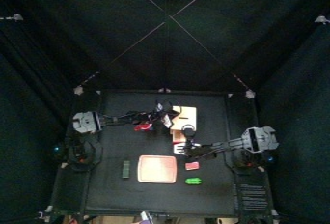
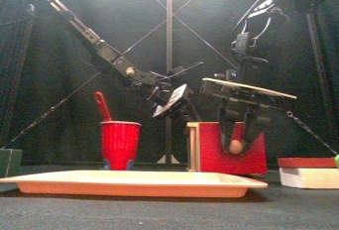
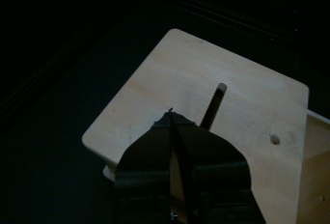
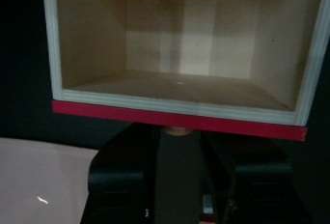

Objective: Open drawer

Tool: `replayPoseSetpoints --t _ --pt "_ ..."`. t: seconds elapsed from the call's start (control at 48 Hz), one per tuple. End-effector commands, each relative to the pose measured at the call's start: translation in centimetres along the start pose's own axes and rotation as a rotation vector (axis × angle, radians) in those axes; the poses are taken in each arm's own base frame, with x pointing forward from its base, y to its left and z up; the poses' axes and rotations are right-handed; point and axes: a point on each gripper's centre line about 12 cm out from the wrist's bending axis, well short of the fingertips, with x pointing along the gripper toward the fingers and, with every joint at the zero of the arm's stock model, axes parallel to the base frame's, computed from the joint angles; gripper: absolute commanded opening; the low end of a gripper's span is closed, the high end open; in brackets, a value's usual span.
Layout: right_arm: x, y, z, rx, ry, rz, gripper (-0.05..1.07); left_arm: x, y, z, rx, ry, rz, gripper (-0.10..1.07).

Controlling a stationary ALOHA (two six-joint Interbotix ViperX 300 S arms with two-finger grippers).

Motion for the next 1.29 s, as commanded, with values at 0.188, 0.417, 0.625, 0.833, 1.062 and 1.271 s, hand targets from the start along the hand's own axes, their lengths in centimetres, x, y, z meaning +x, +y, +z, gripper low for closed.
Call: replayPoseSetpoints --t 0.188,0.417,0.625,0.833,1.062,1.271 --pt "-1.8 0.9 -0.4 -0.004 0.014 0.063 0.52 0.0 0.6 -0.2 -0.008 0.013 0.01 0.37" --pt "-2.5 1.2 -0.5 -0.009 0.014 0.086 0.52 0.1 0.7 -0.4 -0.01 0.016 0.012 0.37" --pt "-2.2 0.8 -0.5 -0.013 0.011 0.071 0.52 0.1 0.7 -0.5 -0.01 0.019 0.013 0.37" --pt "-2.2 0.6 -0.6 -0.015 0.011 0.069 0.56 0.1 0.7 -0.4 -0.01 0.016 0.013 0.37" --pt "-2.3 0.8 -0.9 -0.01 0.023 0.074 0.78 0.1 0.7 -0.4 -0.011 0.017 0.013 0.37" --pt "-2.8 1.0 -2.0 -0.013 0.052 0.085 1.0 0.1 0.7 -0.4 -0.011 0.016 0.012 0.37"
